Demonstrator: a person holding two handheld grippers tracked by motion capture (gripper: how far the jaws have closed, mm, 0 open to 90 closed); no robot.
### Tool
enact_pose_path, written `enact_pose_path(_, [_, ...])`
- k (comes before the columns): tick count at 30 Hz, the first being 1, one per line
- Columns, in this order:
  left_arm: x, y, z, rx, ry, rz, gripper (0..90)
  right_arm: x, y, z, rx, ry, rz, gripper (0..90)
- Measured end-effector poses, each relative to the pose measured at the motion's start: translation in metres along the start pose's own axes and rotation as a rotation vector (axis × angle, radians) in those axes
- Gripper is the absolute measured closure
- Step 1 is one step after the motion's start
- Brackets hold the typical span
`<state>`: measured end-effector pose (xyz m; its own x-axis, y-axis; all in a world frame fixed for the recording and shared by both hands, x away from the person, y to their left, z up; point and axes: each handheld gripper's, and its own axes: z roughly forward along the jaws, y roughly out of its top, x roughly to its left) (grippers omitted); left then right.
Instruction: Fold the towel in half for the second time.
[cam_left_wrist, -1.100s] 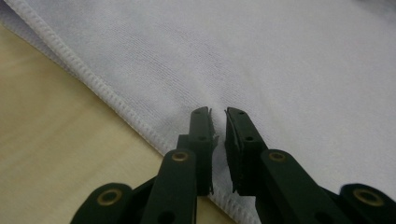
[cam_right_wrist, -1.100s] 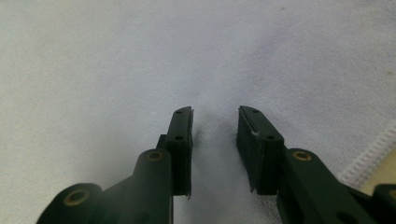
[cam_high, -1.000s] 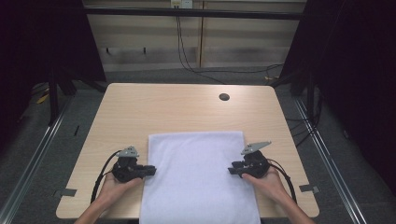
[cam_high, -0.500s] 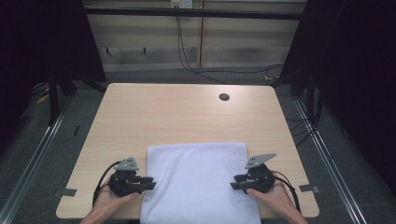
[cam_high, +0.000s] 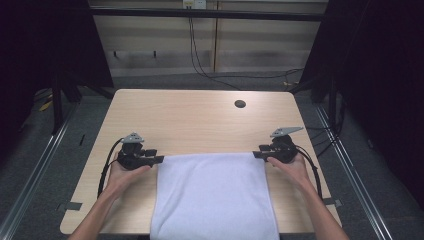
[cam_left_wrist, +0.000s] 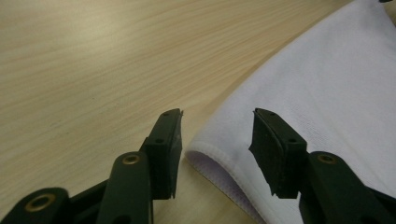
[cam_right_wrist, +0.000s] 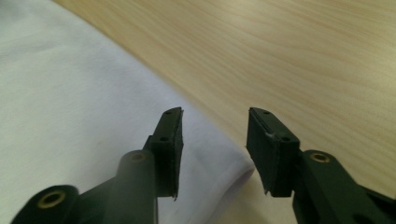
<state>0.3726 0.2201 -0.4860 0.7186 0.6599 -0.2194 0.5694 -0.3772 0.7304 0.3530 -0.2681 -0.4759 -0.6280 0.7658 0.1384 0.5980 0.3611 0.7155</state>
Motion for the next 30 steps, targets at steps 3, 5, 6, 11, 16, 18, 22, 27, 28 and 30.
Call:
enact_pose_path(3, [0.007,-0.003,0.009,0.021,-0.003,-0.027,46.0,-0.005,0.001,0.011,0.016,-0.004,0.009,53.7])
enact_pose_path(5, [0.011,-0.004,0.013,0.039,-0.024,-0.050,43.2,-0.008,-0.001,0.014,0.014,0.004,0.025,53.7])
enact_pose_path(6, [0.011,-0.005,0.015,0.030,-0.031,-0.063,42.1,-0.008,-0.002,0.016,0.023,0.009,0.030,54.2])
enact_pose_path(11, [0.010,-0.006,0.015,0.046,-0.077,-0.033,55.9,-0.010,-0.007,0.018,0.048,0.024,0.022,60.5])
enact_pose_path(16, [0.009,-0.010,0.012,0.059,-0.129,-0.022,78.8,-0.010,-0.011,0.017,0.076,0.045,0.032,76.3])
enact_pose_path(18, [0.008,-0.009,0.008,0.045,-0.126,-0.014,84.3,-0.010,-0.009,0.013,0.064,0.063,0.034,84.3])
enact_pose_path(22, [0.009,0.002,-0.003,-0.024,-0.114,-0.017,85.4,-0.011,-0.004,0.007,0.031,0.069,0.049,85.9])
enact_pose_path(27, [0.017,0.025,-0.011,-0.126,-0.089,-0.022,85.5,-0.016,0.017,-0.006,-0.073,0.057,0.068,86.2])
enact_pose_path(28, [0.018,0.028,-0.011,-0.131,-0.088,-0.025,85.6,-0.020,0.022,-0.009,-0.100,0.056,0.069,86.2])
enact_pose_path(30, [0.020,0.037,-0.011,-0.142,-0.077,-0.021,85.7,-0.025,0.031,-0.014,-0.124,0.048,0.076,86.4])
